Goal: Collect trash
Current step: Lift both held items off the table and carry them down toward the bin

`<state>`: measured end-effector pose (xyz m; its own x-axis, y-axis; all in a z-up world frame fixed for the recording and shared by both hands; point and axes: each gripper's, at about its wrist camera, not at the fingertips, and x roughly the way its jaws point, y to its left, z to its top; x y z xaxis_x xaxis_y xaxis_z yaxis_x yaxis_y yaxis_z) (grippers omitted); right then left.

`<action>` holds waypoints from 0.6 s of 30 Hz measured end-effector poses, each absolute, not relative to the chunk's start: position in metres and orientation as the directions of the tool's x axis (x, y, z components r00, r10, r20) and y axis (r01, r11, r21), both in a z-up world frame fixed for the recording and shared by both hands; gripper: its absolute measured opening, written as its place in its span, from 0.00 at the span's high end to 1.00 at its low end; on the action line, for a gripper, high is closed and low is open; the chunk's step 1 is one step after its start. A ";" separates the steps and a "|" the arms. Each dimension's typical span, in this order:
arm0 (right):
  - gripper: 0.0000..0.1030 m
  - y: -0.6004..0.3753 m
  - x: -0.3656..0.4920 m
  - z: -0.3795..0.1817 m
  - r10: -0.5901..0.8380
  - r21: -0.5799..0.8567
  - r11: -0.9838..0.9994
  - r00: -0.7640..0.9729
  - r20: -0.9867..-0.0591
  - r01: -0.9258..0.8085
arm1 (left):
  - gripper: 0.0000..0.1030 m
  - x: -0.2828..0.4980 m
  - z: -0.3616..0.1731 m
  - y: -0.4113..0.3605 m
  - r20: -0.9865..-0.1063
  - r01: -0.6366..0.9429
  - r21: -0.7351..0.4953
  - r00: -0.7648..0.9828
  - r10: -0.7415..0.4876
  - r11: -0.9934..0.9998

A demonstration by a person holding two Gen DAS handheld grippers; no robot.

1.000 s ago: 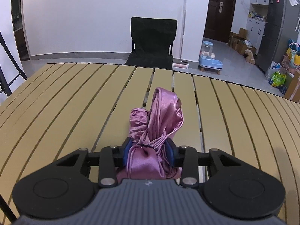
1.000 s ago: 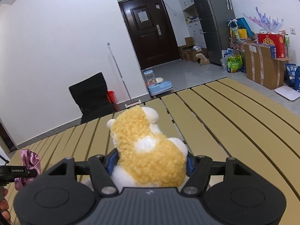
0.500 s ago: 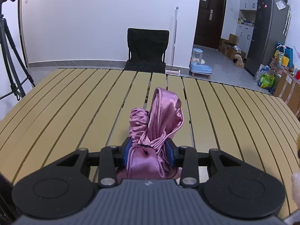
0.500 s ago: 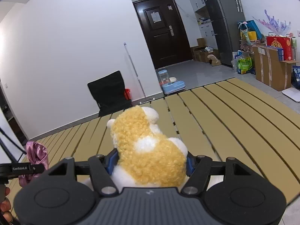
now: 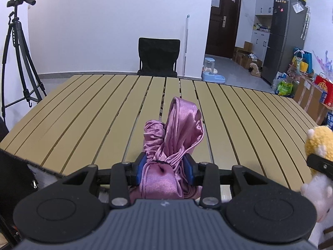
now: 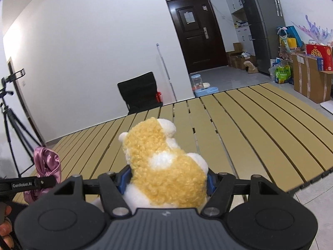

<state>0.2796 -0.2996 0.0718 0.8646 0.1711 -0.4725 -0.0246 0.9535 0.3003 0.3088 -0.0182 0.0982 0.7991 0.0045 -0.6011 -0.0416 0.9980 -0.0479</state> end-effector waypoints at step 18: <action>0.37 -0.269 0.200 0.041 0.220 0.278 0.957 0.821 -0.527 -0.077 | 0.63 0.194 0.078 -0.013 -0.588 0.017 -0.028 0.808 -0.030 0.999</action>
